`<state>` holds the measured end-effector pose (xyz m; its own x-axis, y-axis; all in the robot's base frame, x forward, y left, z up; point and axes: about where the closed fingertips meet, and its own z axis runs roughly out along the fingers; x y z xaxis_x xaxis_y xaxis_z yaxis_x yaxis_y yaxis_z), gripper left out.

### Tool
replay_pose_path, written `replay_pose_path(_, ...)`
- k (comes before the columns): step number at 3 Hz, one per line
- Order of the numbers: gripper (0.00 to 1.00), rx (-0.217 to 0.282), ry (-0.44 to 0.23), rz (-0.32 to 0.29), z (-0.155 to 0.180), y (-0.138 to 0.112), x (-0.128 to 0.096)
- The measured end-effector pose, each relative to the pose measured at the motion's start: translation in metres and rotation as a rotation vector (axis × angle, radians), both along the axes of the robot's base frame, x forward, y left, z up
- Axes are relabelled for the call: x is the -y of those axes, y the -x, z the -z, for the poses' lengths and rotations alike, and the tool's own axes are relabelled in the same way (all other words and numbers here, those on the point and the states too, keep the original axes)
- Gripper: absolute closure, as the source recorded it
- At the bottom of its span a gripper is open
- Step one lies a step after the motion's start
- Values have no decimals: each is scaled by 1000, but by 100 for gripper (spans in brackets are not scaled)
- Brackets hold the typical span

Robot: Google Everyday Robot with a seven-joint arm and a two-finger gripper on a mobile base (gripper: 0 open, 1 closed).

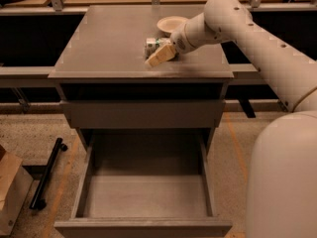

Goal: Place 7up can into middle drawer

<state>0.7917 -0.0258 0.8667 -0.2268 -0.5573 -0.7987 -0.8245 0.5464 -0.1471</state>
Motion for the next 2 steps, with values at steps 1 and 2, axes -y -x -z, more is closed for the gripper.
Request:
replay_pose_path(1,0,-5,-15,-19,8,-25,-13)
replay_pose_path(2,18,-8,-15,-36,13,-37,-22)
